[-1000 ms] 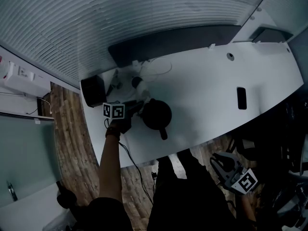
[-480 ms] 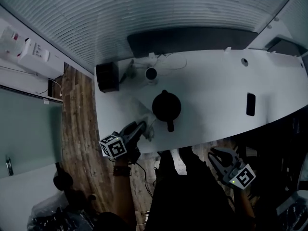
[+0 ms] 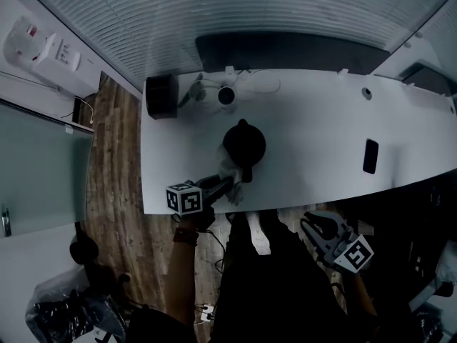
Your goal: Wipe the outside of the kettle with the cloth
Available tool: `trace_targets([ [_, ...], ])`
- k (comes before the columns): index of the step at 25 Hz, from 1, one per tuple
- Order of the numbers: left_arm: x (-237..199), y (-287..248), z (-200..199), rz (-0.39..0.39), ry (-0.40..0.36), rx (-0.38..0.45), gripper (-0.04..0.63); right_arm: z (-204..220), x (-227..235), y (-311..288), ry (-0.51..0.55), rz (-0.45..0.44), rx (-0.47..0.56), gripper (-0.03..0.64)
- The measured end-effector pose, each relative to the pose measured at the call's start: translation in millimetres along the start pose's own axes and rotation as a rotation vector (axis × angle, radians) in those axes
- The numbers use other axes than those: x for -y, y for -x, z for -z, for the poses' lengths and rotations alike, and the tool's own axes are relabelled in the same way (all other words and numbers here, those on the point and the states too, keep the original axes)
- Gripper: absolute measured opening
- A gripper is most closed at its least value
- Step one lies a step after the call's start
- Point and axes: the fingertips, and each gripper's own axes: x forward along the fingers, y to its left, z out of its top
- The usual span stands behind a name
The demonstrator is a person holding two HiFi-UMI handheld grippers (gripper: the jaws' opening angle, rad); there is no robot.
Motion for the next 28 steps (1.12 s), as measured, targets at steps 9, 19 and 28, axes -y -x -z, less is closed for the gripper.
trace_targets([
  [9, -36, -27, 14, -0.041, 0.084, -0.027, 0.104, 12, 7, 21, -0.018, 0.026, -0.003, 0.051],
  [19, -70, -49, 38, -0.109, 0.276, -0.059, 0.1, 14, 8, 20, -0.01, 0.013, 0.002, 0.051],
  [28, -57, -4, 33, -0.177, 0.282, 0.073, 0.1, 31, 34, 6, -0.059, 0.102, -0.084, 0.051],
])
